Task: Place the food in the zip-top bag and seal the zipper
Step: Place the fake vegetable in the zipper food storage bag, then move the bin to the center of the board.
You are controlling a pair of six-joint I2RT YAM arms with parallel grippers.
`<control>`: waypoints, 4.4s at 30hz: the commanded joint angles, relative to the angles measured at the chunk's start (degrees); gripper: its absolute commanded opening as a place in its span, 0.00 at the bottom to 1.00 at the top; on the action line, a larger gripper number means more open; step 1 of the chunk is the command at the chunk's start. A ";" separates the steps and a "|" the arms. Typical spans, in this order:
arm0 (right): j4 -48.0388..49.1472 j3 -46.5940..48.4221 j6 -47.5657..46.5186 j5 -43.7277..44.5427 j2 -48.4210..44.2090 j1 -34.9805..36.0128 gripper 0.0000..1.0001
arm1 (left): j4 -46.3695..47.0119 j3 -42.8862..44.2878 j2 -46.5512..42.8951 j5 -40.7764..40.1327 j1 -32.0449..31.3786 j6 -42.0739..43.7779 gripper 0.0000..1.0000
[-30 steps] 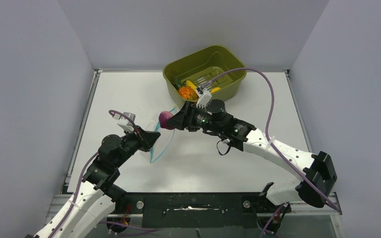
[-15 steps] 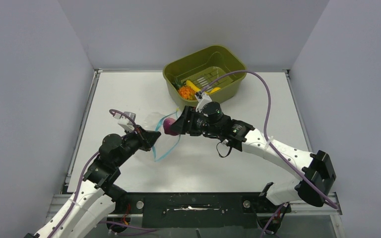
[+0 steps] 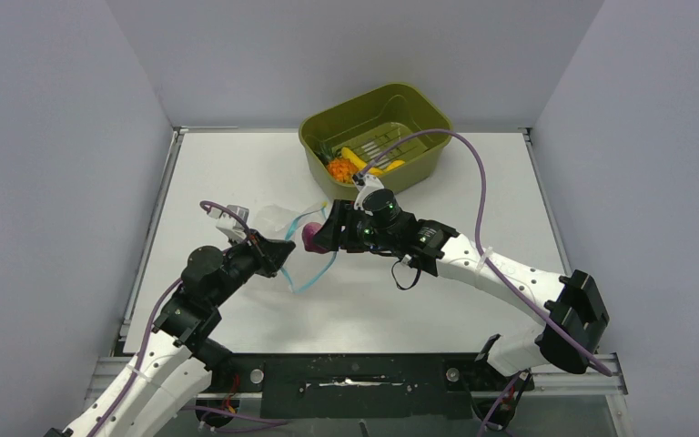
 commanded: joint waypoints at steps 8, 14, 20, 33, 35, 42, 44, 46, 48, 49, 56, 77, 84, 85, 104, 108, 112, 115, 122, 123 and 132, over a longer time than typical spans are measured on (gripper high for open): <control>4.31 2.48 -5.01 -0.13 -2.64 0.27 0.67 | 4.15 -0.06 -0.65 0.42 -0.10 0.13 0.00; 3.92 2.66 -6.94 -0.94 -3.82 0.03 0.67 | 3.31 1.14 -0.20 0.46 -0.10 1.19 0.00; 5.86 2.06 -19.79 -1.77 -6.92 -0.06 0.64 | 1.74 0.31 -0.99 0.18 -0.10 3.11 0.00; 3.72 -0.17 -52.66 -9.02 -10.01 -13.02 0.66 | -5.31 2.46 -1.59 3.25 -0.08 15.90 0.00; 3.07 -0.22 -58.64 -8.43 -9.01 -13.67 0.67 | -6.16 2.54 -1.74 4.65 -0.10 17.49 0.00; -1.23 3.44 -71.17 -19.66 -2.58 -23.20 0.69 | -4.77 0.58 -3.69 8.50 -0.10 19.45 0.00; -4.03 5.58 -76.65 -21.97 0.28 -24.74 0.70 | -4.00 0.28 -3.97 9.01 -0.10 19.46 0.00; -6.80 8.18 -80.87 -22.52 3.14 -25.73 0.71 | -3.64 0.14 -3.94 9.41 -0.03 19.61 0.00; -9.93 11.05 -84.84 -22.79 6.04 -26.41 0.71 | -3.91 0.15 -3.70 9.73 -0.02 19.78 0.00; -11.15 12.36 -86.24 -22.78 7.53 -26.73 0.71 | -4.09 0.22 -3.61 9.75 -0.01 19.93 0.00; -13.11 18.56 -92.45 -23.95 14.72 -29.84 0.71 | -4.21 0.29 -3.85 9.88 -0.01 20.24 0.00; -13.30 21.27 -102.26 -29.04 17.95 -31.17 0.55 | -4.93 0.07 -5.68 8.33 0.00 20.32 0.00; -11.32 21.47 -104.97 -30.51 13.93 -31.60 0.63 | -4.43 0.08 -5.04 8.48 -0.01 20.43 0.00; -11.82 22.04 -105.93 -30.24 14.72 -31.86 0.63 | -4.49 0.11 -4.92 8.48 -0.01 20.38 0.00; -20.18 29.87 -111.38 -27.31 27.65 -32.88 0.56 | -4.82 0.09 -5.43 7.98 -0.01 20.78 0.00; -17.48 27.31 -108.07 -26.51 26.33 -32.45 0.48 | -4.70 0.03 -5.56 7.82 0.01 20.86 0.00; -13.98 24.59 -102.82 -23.19 24.41 -31.22 0.39 | -4.90 0.11 -5.58 6.69 0.01 20.95 0.00; -13.17 23.58 -98.47 -21.12 23.58 -29.82 0.36 | -5.12 0.20 -5.81 5.96 -0.01 20.95 0.00; -10.70 21.12 -88.62 -14.45 22.33 -24.77 0.27 | -5.30 0.14 -6.36 5.24 0.11 21.04 0.00; -10.55 20.85 -87.21 -14.01 22.14 -23.62 0.27 | -5.27 0.18 -6.38 5.17 0.08 21.04 0.00; -8.57 14.17 -69.08 -4.44 17.68 -18.98 0.25 | -7.92 1.10 -9.20 -0.82 0.12 21.28 0.00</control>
